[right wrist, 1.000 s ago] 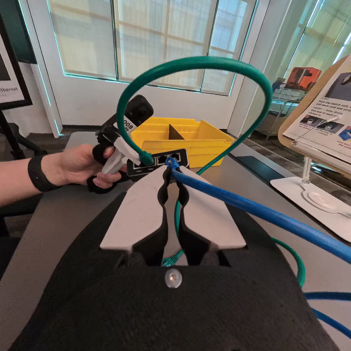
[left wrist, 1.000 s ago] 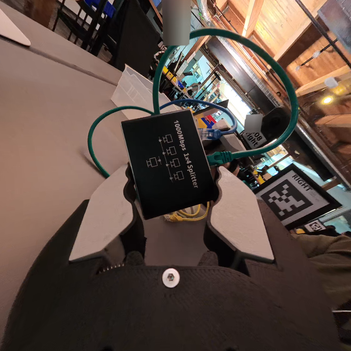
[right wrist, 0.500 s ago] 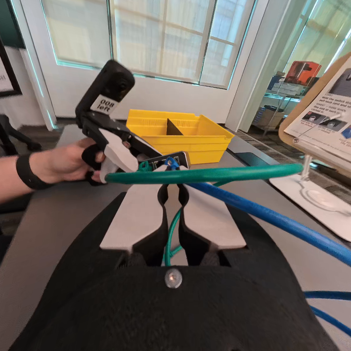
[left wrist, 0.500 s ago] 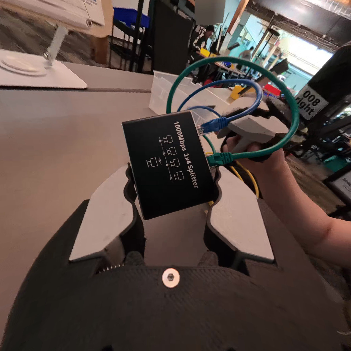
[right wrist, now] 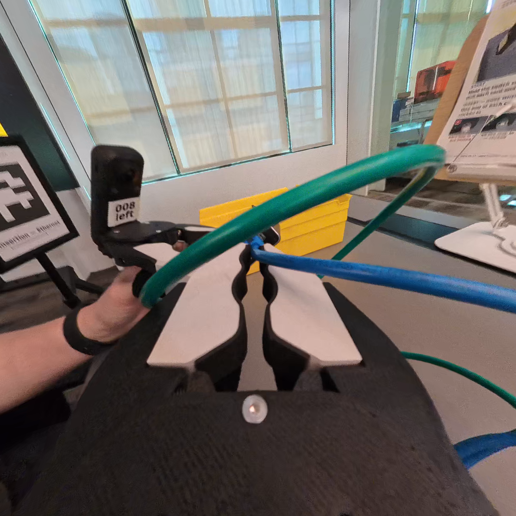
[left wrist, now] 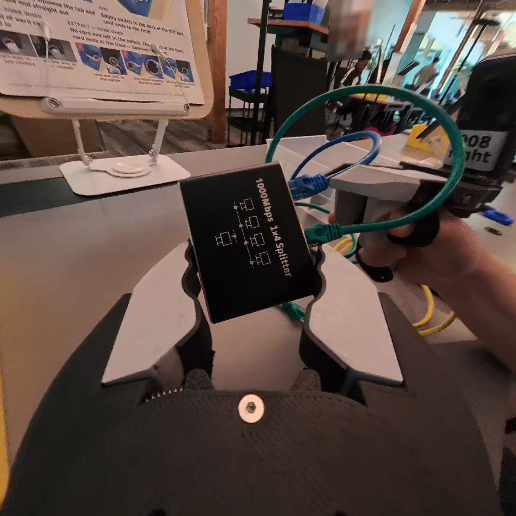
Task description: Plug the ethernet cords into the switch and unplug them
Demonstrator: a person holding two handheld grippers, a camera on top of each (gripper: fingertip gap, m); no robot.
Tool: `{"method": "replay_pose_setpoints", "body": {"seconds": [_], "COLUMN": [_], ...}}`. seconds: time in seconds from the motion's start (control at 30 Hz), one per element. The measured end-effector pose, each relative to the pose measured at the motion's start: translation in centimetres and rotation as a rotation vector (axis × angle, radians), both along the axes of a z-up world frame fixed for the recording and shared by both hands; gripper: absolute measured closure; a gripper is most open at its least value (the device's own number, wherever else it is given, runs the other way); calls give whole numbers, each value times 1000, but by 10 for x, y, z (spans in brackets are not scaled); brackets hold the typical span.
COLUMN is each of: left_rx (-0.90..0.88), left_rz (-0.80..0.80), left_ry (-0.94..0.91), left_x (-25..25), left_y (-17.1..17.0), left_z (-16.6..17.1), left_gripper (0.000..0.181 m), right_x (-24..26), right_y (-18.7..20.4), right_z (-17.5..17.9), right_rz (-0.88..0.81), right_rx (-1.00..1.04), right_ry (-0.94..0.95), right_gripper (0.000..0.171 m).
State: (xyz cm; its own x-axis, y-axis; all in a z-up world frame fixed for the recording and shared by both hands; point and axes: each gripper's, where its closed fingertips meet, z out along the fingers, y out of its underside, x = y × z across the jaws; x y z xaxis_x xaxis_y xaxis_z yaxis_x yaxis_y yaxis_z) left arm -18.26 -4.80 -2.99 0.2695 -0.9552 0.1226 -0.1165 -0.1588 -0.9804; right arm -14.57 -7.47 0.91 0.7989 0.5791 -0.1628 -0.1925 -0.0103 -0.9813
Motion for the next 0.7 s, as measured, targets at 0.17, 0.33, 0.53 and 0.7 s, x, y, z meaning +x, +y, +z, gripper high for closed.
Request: {"method": "replay_pose_setpoints", "body": {"seconds": [0.17, 0.33, 0.53, 0.7], "left_rx": [-16, -22, -1, -7], "left_rz": [-47, -114, -120, -124], "left_ry": [68, 161, 204, 175], "left_x": [-3, -2, -5, -6], "left_y": [-3, -11, -13, -16], "left_z": [-2, -7, -9, -9], "left_gripper": [102, 102, 102, 102], "right_x": [-5, -7, -10, -12], "right_y": [-6, -18, -20, -22], "right_z": [-4, -8, -12, -11], "right_rz": [-7, 4, -5, -5], "right_rx": [127, 290, 297, 277], "right_ry": [-267, -554, -614, -573], "right_gripper": [165, 164, 165, 164]}}
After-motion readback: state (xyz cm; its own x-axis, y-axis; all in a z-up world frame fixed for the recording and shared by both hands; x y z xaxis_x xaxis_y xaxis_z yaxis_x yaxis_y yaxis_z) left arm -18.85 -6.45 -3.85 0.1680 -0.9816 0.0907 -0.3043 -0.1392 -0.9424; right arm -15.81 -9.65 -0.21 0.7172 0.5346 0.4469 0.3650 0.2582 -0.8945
